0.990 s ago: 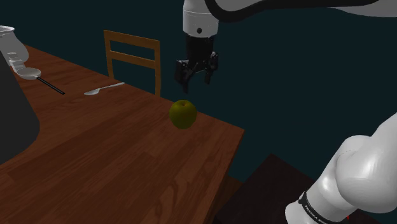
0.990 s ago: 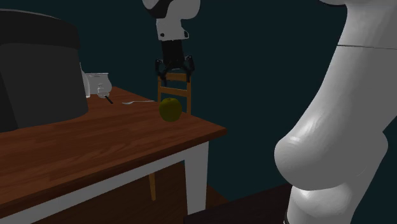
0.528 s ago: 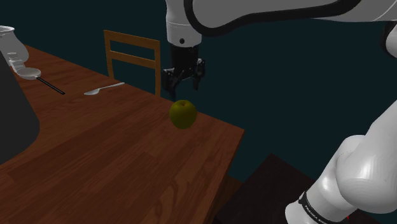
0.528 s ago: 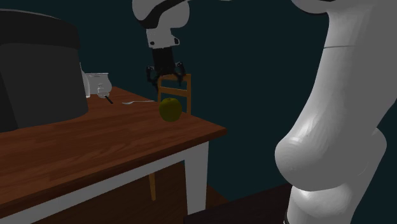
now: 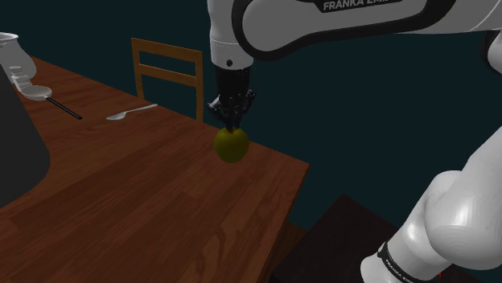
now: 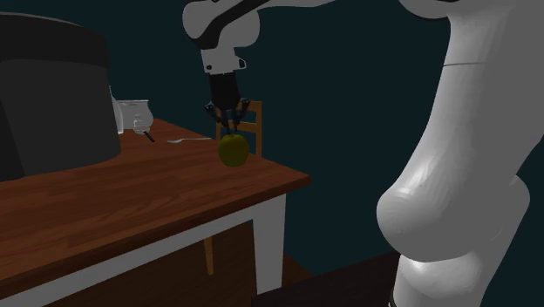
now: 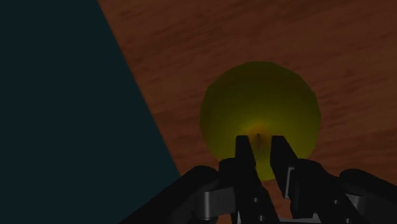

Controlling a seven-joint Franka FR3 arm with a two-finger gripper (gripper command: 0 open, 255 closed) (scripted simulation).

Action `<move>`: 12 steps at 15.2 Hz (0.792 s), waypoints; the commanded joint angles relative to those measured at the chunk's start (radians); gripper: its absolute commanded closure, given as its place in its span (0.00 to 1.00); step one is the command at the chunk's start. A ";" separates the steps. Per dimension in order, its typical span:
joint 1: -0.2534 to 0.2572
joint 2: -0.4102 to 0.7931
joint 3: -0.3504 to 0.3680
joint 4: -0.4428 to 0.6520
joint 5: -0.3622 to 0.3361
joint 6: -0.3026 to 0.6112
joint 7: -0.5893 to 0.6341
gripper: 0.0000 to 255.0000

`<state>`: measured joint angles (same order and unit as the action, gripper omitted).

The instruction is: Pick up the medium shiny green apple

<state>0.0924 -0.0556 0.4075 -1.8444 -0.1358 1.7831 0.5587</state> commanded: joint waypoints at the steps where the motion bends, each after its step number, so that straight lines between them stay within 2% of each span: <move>1: 0.000 0.000 0.000 0.000 0.000 0.000 0.000 1.00; 7: 0.000 -0.001 0.000 -0.001 0.000 0.001 0.000 1.00; 12: 0.000 0.001 0.001 0.068 0.001 -0.066 -0.008 1.00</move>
<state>0.0923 -0.0579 0.4074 -1.7944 -0.1336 1.7317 0.5509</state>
